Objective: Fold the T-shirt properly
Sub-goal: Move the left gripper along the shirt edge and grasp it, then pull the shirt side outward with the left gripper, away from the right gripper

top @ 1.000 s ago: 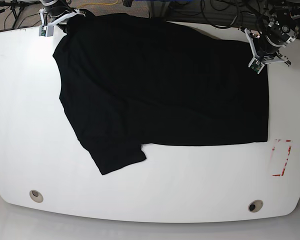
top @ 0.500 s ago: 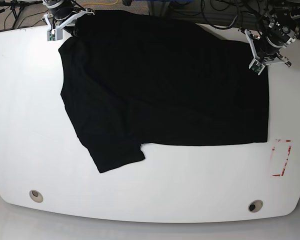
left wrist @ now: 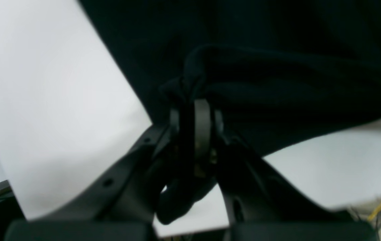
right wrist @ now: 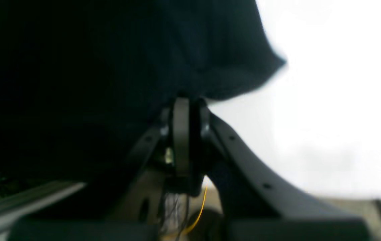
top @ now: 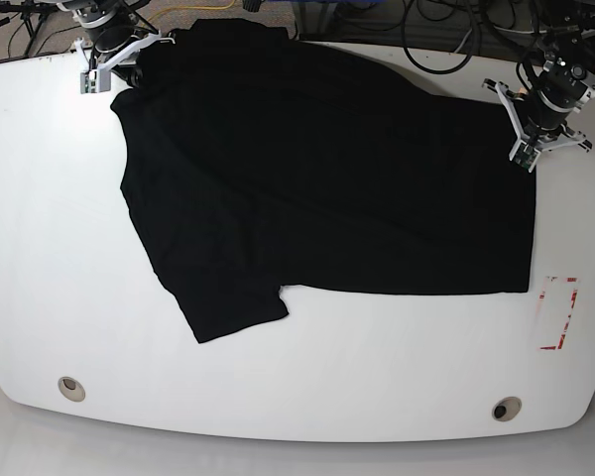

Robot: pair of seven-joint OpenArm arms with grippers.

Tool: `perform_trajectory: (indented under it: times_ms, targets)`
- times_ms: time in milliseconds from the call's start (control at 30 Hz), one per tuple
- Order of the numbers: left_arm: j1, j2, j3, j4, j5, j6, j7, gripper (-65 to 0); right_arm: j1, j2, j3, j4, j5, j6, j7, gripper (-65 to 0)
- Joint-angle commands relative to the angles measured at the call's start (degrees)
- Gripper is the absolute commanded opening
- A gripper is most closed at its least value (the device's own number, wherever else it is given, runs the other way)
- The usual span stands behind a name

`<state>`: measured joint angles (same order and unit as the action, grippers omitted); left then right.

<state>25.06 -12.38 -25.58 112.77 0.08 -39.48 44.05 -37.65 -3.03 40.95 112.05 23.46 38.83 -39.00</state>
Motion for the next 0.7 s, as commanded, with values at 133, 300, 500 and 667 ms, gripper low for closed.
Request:
perform_trajectory:
  times_ms: [133,300,500,667]
  targets:
    - [-2.95,0.21,-0.39,0.86,-0.12,0.32,-0.76,-65.0,2.88,0.52,0.5,0.96,0.4,0.25,-1.13,-63.6]
    - [-7.17,0.21,-0.39,0.59,0.23,0.5,-0.76,-65.0,5.78,0.61,0.85,0.96,0.05,0.25,-2.89,-63.6]
    - [-11.65,0.12,-0.31,0.33,0.32,0.67,-0.76,-65.0,8.07,0.7,0.68,0.79,-0.03,0.25,-2.97,-63.6]
    - [-15.87,0.03,-0.13,-1.96,0.32,0.76,-0.76,-65.0,9.82,0.7,0.59,0.26,-0.12,-0.1,-3.06,-63.4]
